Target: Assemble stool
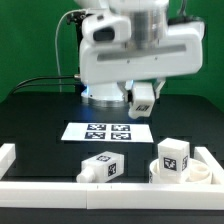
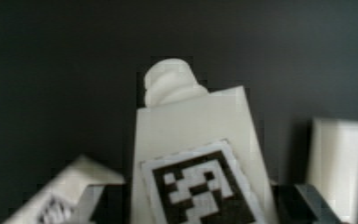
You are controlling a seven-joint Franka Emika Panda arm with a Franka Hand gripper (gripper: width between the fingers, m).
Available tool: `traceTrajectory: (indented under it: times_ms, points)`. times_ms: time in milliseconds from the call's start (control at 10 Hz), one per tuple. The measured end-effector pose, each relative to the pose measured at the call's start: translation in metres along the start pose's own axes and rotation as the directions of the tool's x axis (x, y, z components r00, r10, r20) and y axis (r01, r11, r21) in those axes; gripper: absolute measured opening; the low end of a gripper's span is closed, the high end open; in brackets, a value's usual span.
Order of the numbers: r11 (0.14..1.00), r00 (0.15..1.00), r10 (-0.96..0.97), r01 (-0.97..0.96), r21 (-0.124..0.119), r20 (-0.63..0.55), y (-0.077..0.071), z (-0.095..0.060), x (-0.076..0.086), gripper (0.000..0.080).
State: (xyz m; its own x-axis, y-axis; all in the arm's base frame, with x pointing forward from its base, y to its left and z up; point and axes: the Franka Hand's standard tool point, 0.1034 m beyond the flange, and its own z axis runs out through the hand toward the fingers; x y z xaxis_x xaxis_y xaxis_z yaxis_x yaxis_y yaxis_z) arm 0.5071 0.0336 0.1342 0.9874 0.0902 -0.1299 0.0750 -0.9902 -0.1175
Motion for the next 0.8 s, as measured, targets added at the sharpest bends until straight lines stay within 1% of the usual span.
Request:
traceTrajectory:
  times_ms: [100,200,300,400,500,600,700,800]
  points:
    - [1.000,0.997,0.000,-0.001,-0.016,-0.071,0.005,0.003,0.001,0.0320]
    - [1.000,0.996,0.002,-0.004,-0.023,-0.095,0.007,0.006,-0.001,0.0320]
    - [0.999,0.987,-0.001,-0.005,-0.039,-0.160,0.010,0.005,0.004,0.0320]
    - [0.999,0.977,0.007,-0.017,-0.045,-0.214,0.011,0.007,0.008,0.0320]
    - [0.999,0.961,0.037,-0.046,-0.029,-0.273,0.007,0.012,0.017,0.0320]
    - [0.998,0.951,0.056,-0.065,-0.019,-0.305,0.003,0.018,0.030,0.0320]
    - [0.995,0.928,0.087,-0.098,-0.012,-0.362,0.001,0.015,0.050,0.0320]
    - [0.992,0.907,0.114,-0.125,0.001,-0.405,-0.010,0.011,0.067,0.0320]
